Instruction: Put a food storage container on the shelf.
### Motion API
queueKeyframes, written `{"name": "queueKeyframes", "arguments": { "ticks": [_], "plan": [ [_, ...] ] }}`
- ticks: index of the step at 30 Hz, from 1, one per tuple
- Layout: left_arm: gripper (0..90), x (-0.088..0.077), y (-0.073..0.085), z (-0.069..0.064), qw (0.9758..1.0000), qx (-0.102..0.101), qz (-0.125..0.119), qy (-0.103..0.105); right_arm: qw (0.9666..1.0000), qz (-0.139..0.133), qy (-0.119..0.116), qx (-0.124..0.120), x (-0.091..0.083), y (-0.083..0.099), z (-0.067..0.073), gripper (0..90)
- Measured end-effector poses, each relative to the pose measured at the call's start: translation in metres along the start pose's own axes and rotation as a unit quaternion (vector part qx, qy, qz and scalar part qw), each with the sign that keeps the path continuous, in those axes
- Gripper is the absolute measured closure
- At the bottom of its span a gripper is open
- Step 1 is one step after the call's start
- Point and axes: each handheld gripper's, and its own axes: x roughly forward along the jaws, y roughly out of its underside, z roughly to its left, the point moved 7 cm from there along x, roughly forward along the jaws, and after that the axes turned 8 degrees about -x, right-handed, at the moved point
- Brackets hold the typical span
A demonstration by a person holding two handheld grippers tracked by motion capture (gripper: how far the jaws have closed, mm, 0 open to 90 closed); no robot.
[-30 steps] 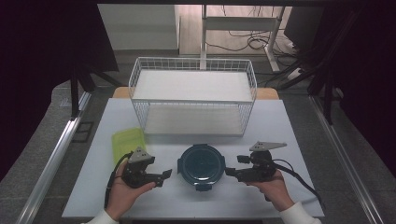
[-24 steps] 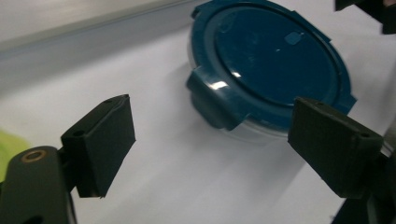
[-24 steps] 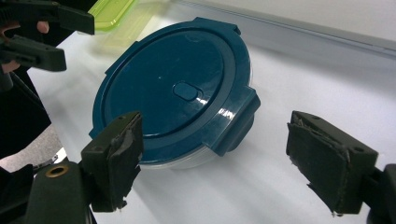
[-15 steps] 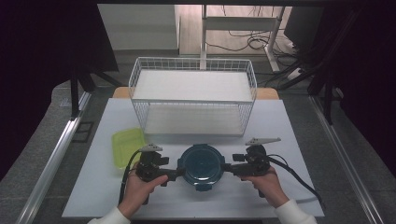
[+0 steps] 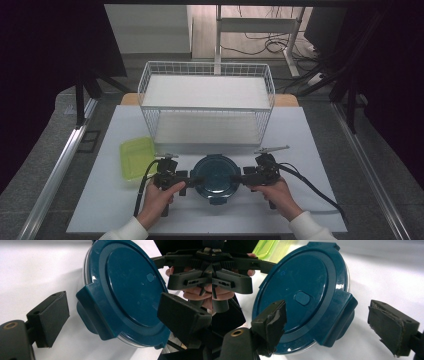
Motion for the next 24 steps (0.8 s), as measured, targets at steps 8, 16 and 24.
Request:
{"name": "queueKeyframes", "arguments": {
  "ticks": [8, 16, 24],
  "plan": [
    [9.3, 0.011, 0.004, 0.008, 0.9986, -0.044, 0.014, 0.024, 0.9992, 0.018, -0.024, 0.028, 0.015, 0.007, 0.001, 10.9],
    [15.6, 0.018, 0.007, 0.009, 0.9970, -0.060, 0.028, 0.039, 0.9962, 0.024, -0.060, 0.059, 0.022, 0.009, 0.006, 15.1],
    [17.5, 0.021, 0.010, 0.004, 0.9962, -0.067, 0.038, 0.040, 0.9929, 0.030, -0.063, 0.097, 0.021, 0.009, 0.005, 19.8]
  ]
}}
